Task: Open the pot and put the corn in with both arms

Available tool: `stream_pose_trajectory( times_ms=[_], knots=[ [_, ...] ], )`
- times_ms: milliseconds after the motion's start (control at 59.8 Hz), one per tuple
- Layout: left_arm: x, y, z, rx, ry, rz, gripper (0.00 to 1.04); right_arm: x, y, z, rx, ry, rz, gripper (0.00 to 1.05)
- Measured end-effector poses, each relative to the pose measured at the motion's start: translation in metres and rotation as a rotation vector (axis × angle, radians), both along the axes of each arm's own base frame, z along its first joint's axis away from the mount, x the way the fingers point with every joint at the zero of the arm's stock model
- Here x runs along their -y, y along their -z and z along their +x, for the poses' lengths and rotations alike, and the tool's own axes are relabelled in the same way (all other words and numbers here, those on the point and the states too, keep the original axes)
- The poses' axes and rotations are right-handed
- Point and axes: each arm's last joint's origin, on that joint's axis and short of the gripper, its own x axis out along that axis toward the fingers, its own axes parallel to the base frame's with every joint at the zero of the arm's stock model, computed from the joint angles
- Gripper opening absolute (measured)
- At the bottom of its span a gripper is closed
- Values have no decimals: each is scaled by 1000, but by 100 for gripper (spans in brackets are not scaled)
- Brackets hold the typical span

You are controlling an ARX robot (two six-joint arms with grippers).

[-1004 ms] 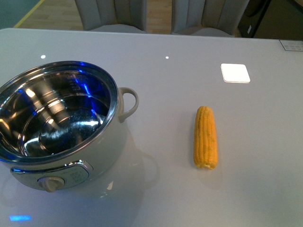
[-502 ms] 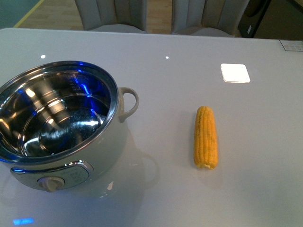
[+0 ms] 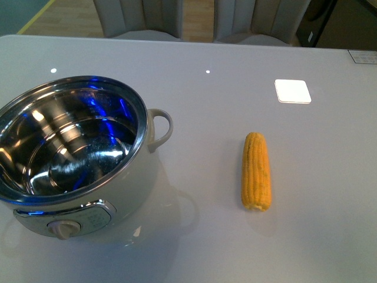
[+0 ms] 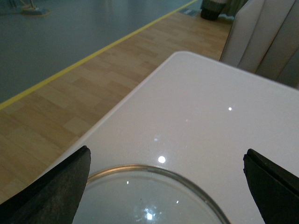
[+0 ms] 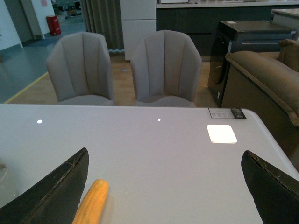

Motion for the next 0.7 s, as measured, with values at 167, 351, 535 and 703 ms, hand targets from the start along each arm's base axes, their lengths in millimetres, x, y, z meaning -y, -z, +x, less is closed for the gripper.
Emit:
stream_pose_trajectory(
  times_ms=[167, 351, 535, 703],
  knots=[
    [16, -41, -15, 50, 20, 7, 98, 0, 0, 0, 0, 0, 0, 96],
    [57, -84, -29, 101, 96, 8, 98, 0, 0, 0, 0, 0, 0, 96],
    [94, -124, -41, 163, 94, -29, 98, 0, 0, 0, 0, 0, 0, 96],
    [129, -131, -79, 166, 99, -100, 98, 0, 0, 0, 0, 0, 0, 96]
  ],
)
